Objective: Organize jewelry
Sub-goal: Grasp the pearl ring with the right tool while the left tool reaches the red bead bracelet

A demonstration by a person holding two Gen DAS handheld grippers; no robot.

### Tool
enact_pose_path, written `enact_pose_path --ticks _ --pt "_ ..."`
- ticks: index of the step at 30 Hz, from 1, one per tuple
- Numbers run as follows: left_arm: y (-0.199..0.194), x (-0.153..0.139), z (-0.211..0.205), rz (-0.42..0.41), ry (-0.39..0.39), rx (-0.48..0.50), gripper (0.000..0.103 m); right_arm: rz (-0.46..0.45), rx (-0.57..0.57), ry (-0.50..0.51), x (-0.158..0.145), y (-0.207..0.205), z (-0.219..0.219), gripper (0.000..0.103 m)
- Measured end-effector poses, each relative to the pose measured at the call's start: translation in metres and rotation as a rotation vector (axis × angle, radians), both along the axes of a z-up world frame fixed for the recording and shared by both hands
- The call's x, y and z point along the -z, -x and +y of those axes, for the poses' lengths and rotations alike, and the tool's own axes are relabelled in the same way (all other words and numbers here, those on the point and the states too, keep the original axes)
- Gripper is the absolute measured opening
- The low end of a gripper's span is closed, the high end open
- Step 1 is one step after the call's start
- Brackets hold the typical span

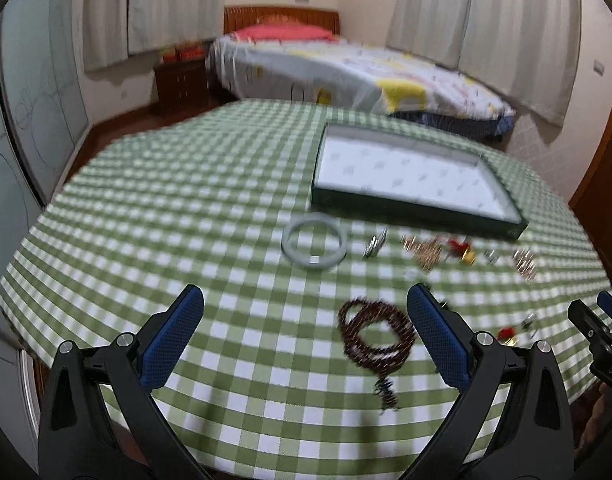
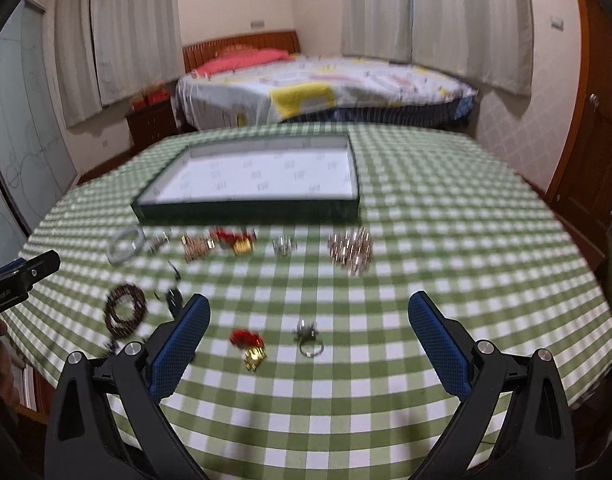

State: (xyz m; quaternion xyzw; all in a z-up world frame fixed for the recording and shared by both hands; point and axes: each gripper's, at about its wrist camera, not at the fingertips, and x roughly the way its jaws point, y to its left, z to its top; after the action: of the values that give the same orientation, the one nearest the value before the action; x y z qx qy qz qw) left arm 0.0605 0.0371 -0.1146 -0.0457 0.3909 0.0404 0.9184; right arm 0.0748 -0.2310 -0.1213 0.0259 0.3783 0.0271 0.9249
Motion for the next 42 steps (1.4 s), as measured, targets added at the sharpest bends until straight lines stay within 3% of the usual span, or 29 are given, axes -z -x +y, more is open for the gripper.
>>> enact_pose_path --ticks 6,7,10,11,18,30,35,42 --pt "-0.013 0.03 -0.004 0.1 0.003 0.021 0.099 0.071 -0.037 -0.009 0.028 -0.01 0.006 0.094" --pt "-0.014 0.032 -0.005 0.102 0.002 0.024 0.099 0.079 -0.044 -0.005 0.031 -0.012 0.007 0.091" --pt "-0.019 0.036 -0.006 0.112 -0.011 0.029 0.098 0.107 -0.05 -0.02 0.039 -0.018 0.006 0.066" --pt "-0.021 0.037 -0.006 0.116 -0.01 0.03 0.095 0.119 -0.047 -0.028 0.042 -0.02 0.005 0.062" --pt "-0.028 0.045 -0.011 0.14 0.001 0.055 0.085 0.148 -0.031 -0.044 0.051 -0.028 -0.002 0.054" --pt "-0.028 0.05 -0.028 0.15 -0.004 0.112 0.085 0.155 -0.045 -0.024 0.055 -0.031 -0.004 0.037" --pt "-0.028 0.051 -0.032 0.157 0.0 0.126 0.085 0.154 -0.073 -0.029 0.055 -0.032 0.0 0.023" --pt "-0.029 0.054 -0.035 0.166 0.003 0.137 0.085 0.158 -0.083 -0.025 0.054 -0.031 0.001 0.022"
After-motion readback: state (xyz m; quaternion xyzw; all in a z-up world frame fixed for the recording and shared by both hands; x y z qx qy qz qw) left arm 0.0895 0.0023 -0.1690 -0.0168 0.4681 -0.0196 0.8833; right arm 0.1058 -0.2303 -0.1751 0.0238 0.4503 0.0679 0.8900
